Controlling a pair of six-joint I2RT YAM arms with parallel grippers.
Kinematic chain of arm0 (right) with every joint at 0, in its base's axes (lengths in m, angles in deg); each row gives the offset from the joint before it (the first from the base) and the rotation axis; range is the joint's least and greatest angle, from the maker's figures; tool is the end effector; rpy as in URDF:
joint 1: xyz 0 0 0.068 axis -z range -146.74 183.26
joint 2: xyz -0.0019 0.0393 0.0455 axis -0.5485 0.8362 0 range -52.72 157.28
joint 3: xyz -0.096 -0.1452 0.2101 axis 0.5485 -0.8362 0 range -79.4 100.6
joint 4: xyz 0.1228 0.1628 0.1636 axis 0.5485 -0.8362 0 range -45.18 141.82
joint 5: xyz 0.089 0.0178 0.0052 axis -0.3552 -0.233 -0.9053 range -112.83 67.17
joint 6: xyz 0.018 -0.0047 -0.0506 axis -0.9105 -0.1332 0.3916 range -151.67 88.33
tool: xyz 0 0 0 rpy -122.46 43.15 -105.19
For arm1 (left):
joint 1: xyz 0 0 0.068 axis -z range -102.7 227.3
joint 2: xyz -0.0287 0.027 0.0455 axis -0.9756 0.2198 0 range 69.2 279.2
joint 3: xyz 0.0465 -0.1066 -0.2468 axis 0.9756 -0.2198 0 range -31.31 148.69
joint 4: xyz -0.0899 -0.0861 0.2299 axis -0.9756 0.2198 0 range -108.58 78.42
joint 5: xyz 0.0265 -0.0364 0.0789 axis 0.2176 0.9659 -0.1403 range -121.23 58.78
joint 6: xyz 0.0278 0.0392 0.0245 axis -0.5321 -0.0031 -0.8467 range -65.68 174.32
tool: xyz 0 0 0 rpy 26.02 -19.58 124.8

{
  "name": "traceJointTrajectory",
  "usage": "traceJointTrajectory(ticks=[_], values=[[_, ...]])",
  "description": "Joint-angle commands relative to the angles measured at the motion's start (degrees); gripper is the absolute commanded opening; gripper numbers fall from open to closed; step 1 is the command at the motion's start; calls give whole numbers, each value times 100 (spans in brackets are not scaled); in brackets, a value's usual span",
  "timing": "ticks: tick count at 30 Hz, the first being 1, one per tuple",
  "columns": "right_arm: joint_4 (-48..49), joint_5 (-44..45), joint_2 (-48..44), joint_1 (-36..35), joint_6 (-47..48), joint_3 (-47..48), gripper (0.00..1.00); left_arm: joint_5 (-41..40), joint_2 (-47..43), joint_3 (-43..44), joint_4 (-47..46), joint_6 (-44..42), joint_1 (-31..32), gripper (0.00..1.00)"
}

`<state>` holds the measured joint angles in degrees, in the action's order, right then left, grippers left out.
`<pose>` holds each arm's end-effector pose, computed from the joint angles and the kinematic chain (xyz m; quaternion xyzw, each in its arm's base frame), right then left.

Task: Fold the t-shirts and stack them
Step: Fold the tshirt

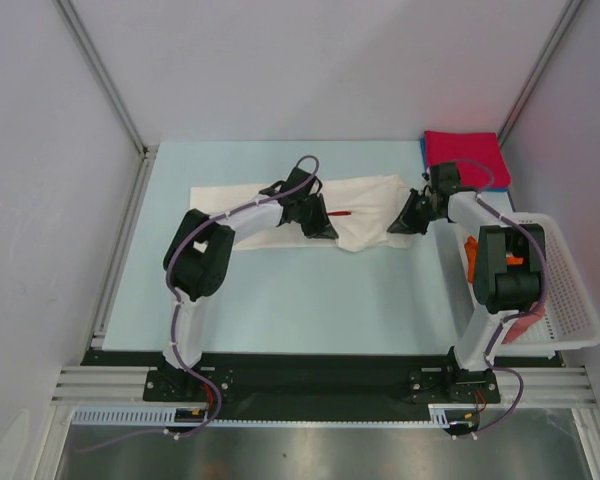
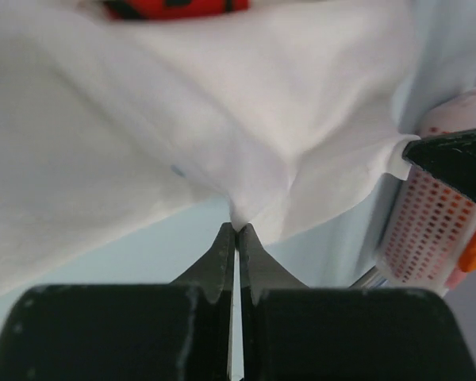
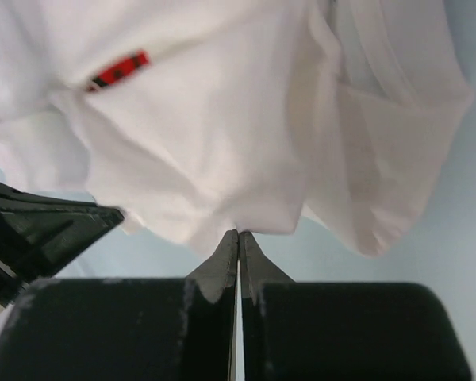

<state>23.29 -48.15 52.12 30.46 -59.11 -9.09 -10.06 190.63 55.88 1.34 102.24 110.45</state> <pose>0.3703 0.0334 0.1846 0.1525 0.9379 0.2650 0.1638 0.3755 -0.2605 0.1637 -0.0642 0.9348 -0.3294 0.1164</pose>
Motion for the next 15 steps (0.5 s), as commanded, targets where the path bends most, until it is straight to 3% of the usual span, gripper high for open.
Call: traceJointTrajectory(ticks=[1,15], values=[[-196,-148,-8,105,-95,782,0,19,56,797,47,-82,-89,0],[-451,-676,1618,237,-95,2900,0,449,1145,2134,-296,727,-730,1]])
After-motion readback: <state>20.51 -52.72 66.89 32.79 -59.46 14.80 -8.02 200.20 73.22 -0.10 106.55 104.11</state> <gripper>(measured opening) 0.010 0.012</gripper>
